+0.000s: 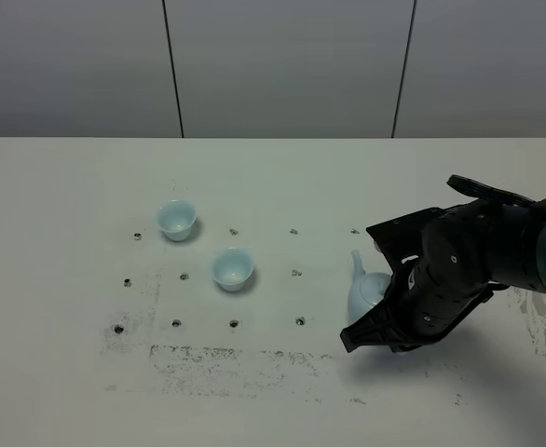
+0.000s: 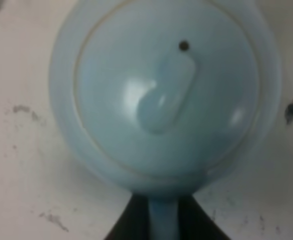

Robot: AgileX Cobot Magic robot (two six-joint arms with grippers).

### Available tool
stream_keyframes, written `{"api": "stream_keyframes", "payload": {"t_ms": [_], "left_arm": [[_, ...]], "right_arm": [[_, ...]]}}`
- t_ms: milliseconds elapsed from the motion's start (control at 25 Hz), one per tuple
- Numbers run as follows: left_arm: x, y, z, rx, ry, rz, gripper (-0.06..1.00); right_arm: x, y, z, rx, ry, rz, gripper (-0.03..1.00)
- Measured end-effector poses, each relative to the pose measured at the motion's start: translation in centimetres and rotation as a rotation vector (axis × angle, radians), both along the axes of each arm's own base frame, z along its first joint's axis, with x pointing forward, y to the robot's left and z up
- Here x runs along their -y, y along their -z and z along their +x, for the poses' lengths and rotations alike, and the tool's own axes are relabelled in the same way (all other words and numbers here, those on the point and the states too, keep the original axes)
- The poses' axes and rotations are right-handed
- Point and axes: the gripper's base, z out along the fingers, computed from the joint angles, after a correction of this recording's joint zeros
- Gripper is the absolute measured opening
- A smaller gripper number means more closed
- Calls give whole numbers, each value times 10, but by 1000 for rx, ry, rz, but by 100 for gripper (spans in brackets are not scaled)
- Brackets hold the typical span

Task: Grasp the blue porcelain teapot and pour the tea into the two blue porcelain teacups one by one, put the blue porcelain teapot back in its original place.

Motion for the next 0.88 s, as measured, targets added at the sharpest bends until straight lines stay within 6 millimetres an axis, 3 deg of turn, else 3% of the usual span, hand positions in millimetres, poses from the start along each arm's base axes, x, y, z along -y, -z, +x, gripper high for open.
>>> {"api": "stream_keyframes", "payload": {"t_ms": [320,520,720,880], "left_arm": [[0,0,0,0,0,0,22],[0,0,0,0,0,0,22],[0,0,0,0,0,0,22],[0,0,0,0,0,0,22]], "right_arm": [[-2,-6,1,42,-17,12,7],[-3,-29,1,114,-106,-6,7],[-15,-64,24,239,-279,-21,7],[-33,-79,52,300,-431,-51,7]]}}
